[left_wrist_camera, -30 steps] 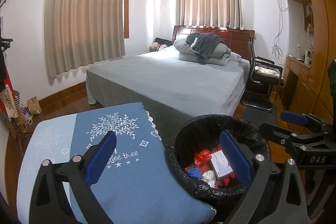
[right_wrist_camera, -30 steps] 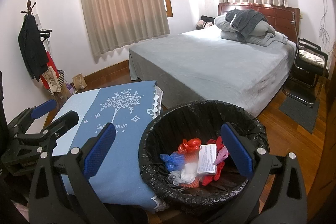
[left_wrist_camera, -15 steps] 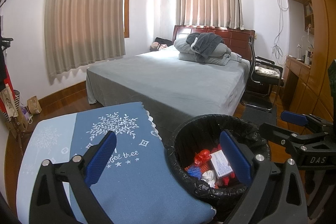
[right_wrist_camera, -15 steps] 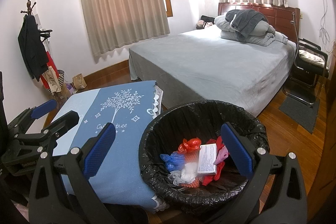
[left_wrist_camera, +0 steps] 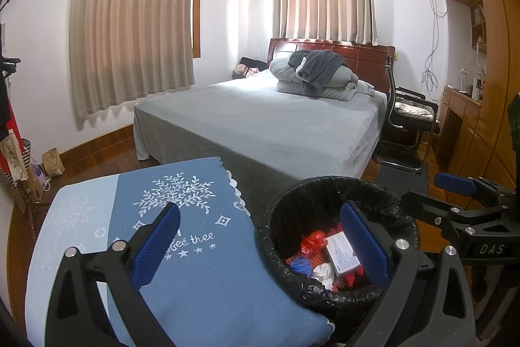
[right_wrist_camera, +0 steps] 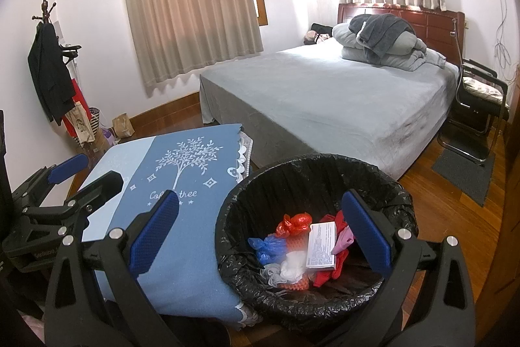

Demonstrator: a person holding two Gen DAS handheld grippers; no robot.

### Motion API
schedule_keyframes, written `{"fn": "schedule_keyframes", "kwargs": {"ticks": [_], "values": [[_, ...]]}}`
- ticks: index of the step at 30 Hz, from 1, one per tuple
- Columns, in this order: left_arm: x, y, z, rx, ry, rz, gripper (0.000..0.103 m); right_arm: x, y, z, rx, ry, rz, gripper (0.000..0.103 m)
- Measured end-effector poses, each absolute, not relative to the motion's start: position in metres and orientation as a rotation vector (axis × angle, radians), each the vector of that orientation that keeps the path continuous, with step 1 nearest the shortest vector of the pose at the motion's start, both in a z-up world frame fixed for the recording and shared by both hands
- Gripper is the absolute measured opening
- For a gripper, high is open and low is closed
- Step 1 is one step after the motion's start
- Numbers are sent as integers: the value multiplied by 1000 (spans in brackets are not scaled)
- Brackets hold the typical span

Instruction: Collect trash

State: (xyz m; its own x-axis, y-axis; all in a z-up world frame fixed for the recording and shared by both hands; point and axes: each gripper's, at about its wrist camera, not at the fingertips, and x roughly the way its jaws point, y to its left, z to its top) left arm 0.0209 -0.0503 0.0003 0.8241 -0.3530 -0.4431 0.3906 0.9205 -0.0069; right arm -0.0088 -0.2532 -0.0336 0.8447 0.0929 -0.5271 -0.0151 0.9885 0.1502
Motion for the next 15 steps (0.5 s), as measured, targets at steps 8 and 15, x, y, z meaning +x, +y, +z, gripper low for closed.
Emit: {"fn": "schedule_keyframes", "kwargs": {"ticks": [8,15], "values": [[21,-51,0,86,454,-396,97,-9,-253,-34,142,563,57,98],[21,-49,1,87,456,-396,97,-8,-252,-34,143,565,57,98]]}}
